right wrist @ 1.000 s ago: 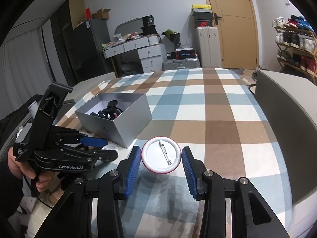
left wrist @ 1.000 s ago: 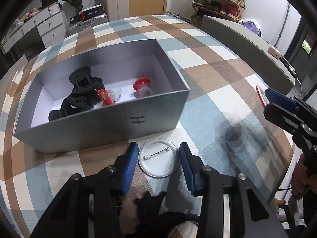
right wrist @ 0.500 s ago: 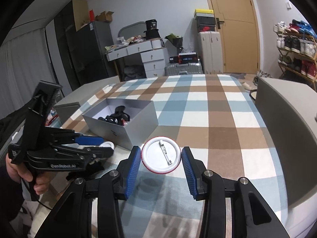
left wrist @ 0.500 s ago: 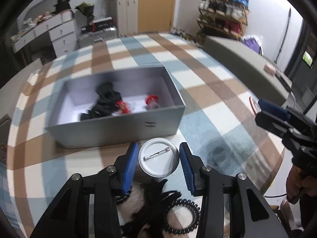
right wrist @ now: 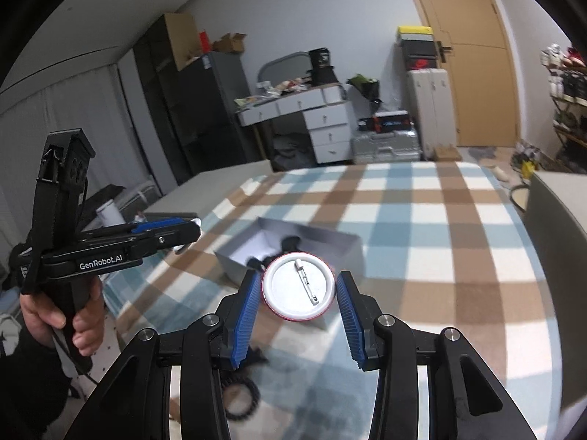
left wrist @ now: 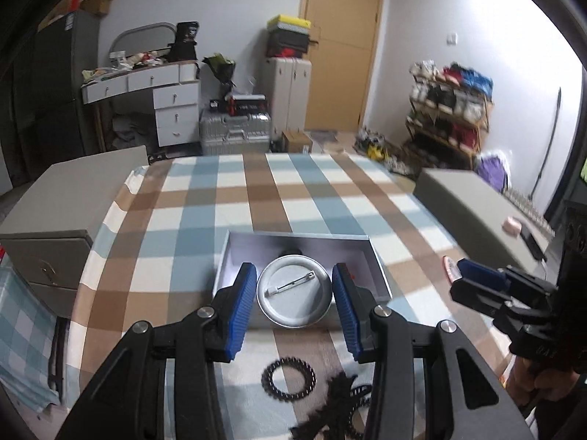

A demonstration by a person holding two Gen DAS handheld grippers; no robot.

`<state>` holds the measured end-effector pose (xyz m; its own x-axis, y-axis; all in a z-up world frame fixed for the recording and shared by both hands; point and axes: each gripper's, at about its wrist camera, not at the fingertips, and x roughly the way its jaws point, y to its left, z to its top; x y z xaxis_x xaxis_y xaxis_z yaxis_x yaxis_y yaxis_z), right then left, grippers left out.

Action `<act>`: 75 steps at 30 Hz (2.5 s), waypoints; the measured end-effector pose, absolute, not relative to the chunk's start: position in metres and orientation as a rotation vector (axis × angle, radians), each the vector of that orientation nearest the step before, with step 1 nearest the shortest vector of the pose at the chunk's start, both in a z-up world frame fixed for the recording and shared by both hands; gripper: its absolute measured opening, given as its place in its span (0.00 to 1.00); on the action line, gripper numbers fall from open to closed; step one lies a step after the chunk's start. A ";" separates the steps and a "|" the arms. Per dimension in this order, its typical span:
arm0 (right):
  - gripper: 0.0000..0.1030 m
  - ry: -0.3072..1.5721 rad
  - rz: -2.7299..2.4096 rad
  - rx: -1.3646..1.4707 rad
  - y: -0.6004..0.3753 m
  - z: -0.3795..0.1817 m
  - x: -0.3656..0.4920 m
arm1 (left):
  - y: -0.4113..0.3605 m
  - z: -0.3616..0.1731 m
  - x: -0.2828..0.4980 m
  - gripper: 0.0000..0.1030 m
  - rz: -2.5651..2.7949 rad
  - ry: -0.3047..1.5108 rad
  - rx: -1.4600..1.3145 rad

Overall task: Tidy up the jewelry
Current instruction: 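Carry the red-rimmed white pin badge into the grey box and open the right gripper, then lift the right gripper out of the box back over the pile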

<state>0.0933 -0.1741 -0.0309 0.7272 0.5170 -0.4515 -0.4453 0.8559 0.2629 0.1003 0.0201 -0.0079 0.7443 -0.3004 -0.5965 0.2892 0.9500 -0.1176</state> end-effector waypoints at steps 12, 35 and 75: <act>0.40 0.534 0.594 0.143 -0.140 -0.019 0.143 | 0.035 -0.014 0.132 0.36 -0.321 0.660 -0.081; 0.40 0.624 0.560 0.156 -0.134 -0.058 0.202 | 0.031 -0.055 0.181 0.36 -0.350 0.807 -0.112; 0.78 0.557 0.521 0.208 -0.158 -0.036 0.158 | 0.023 -0.029 0.148 0.63 -0.267 0.763 -0.041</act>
<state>0.1580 -0.1582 -0.0358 0.7239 0.5232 -0.4496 -0.4132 0.8508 0.3248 0.1481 0.0226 -0.0291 0.6907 -0.2538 -0.6771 0.2244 0.9654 -0.1330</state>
